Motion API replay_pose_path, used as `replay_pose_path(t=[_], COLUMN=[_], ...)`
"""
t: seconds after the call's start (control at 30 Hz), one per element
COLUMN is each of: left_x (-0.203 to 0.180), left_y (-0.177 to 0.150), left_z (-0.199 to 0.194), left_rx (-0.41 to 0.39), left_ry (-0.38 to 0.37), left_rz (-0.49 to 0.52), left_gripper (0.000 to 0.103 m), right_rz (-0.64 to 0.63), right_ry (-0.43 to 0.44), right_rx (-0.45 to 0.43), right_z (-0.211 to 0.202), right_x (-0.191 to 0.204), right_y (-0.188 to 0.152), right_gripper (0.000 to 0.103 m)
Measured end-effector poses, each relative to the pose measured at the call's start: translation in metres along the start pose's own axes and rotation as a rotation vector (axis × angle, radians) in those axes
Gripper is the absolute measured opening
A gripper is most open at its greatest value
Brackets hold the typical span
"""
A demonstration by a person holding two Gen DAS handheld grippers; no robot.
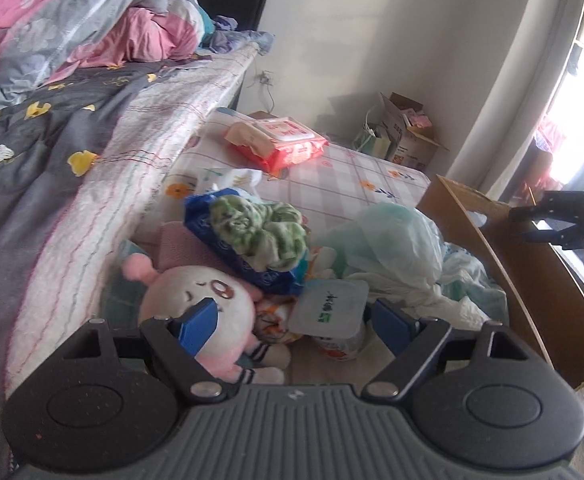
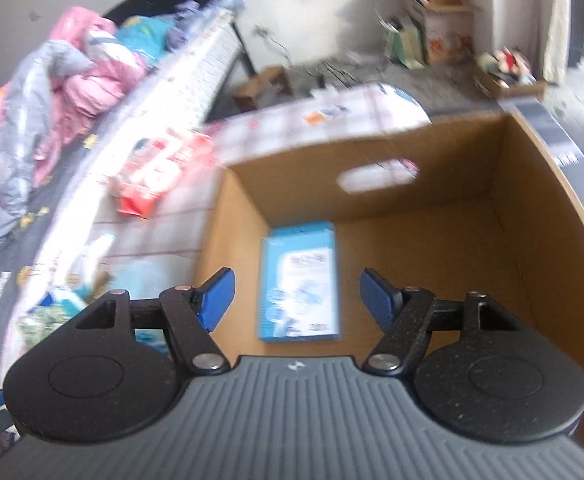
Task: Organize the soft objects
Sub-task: 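Reach the right tool to the white cotton-swab bag and grasp it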
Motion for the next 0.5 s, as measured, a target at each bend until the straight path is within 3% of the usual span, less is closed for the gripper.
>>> replay_pose_path(t=[0.23, 0.37, 0.43, 0.5], left_x=[0.035, 0.058, 0.07, 0.078], left_y=[0.05, 0.094, 0.112, 0.125], left_z=[0.003, 0.041, 0.07, 0.099], left_rx=[-0.061, -0.008, 0.039, 0.083], left_ry=[0.067, 0.118, 0.135, 0.155], left_rz=[-0.006, 0.01, 0.007, 0.018], left_gripper=[0.085, 0.081, 0.068, 0.063], right_rz=[-0.033, -0.02, -0.016, -0.008], right_ry=[0.231, 0.339, 0.363, 0.374], right_rx=[0.067, 0.181, 0.239, 0.302], right_z=[-0.002, 0.039, 0.065, 0.098], right_x=[0.088, 0.143, 0.167, 0.189], right_y=[0.011, 0.02, 0.021, 0.02], right_gripper=[0.07, 0.07, 0.07, 0.067])
Point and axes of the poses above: each gripper's, at about its wrist camera, not at the fingertips, and z roughly the way its jaws point, x to its left, y to its top, the point moved 5 cm from there along z, roughly the way its jaws point, and after that the axes turned 4 degrees about z, right-handed, at the moved point
